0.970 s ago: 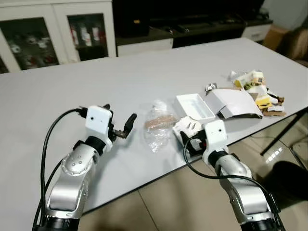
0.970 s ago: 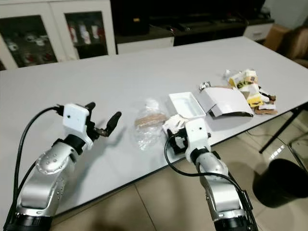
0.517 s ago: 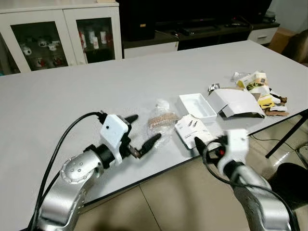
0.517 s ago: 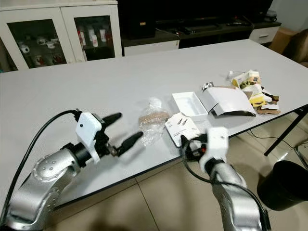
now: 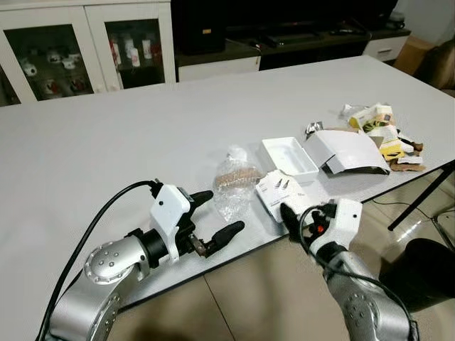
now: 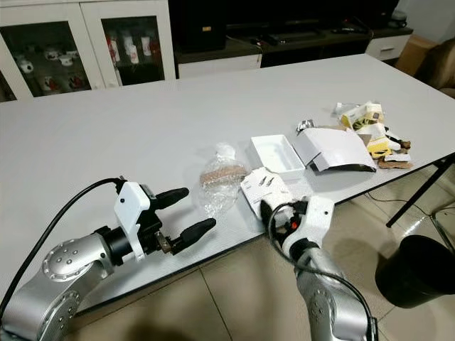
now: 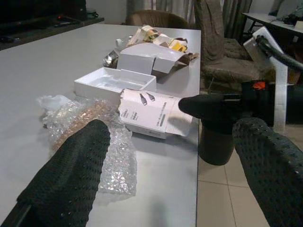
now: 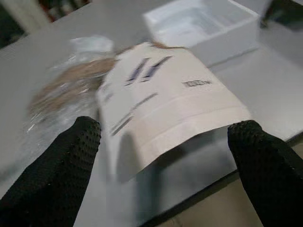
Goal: Picking trash to rubbish bin
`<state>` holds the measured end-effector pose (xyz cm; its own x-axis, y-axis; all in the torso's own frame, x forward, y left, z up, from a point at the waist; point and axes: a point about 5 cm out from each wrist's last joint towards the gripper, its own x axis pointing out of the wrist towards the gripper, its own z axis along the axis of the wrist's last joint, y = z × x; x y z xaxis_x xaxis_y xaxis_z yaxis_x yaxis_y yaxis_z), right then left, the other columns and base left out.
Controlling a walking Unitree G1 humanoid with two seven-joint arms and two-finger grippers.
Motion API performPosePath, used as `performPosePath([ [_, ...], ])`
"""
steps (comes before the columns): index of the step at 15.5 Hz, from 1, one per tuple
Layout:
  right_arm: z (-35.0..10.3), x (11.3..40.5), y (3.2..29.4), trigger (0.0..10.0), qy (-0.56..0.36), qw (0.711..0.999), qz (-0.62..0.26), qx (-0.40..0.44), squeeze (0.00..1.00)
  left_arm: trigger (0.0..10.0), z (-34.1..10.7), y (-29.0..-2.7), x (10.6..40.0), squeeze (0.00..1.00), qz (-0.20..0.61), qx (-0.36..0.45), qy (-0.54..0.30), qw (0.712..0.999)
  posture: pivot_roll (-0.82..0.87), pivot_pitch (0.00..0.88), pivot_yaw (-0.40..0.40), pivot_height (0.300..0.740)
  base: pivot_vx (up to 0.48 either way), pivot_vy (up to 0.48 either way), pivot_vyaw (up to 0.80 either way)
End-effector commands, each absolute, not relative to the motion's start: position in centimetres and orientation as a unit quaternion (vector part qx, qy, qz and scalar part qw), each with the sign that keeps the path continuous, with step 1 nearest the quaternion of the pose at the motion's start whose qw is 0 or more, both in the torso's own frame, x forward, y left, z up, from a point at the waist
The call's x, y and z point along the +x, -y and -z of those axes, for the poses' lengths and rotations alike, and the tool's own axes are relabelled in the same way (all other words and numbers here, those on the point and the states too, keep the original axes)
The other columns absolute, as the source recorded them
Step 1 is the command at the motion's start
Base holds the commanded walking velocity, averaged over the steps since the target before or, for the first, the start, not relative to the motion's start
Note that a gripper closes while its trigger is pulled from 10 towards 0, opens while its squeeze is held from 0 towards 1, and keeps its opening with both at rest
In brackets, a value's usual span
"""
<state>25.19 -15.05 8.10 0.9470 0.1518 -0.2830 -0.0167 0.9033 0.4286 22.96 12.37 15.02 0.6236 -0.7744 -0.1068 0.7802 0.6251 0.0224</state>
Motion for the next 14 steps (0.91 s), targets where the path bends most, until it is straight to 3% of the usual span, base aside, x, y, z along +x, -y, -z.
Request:
performPosePath([
  [1,-8.2,25.3,15.6,10.0,-0.148,0.961,-0.026,0.234,0.00,10.0,-15.7,-12.0,22.8,0.00,0.439,0.034,-0.033,0.897,-0.01,0.000,-0.071,0.740,0.000,0.000,0.00],
  [8,-7.5,25.9,14.9,10.0,-0.170,0.938,-0.045,0.297,0.00,10.0,-15.8,-12.2,22.8,0.00,0.434,0.058,-0.026,0.898,0.01,0.000,-0.078,0.740,0.000,0.000,0.00],
  [14,-7.6,27.5,13.9,10.0,-0.172,0.941,-0.068,0.285,0.00,10.0,-15.8,-11.8,23.0,0.00,0.444,0.088,-0.022,0.892,0.02,0.000,-0.085,0.740,0.000,0.000,0.00],
])
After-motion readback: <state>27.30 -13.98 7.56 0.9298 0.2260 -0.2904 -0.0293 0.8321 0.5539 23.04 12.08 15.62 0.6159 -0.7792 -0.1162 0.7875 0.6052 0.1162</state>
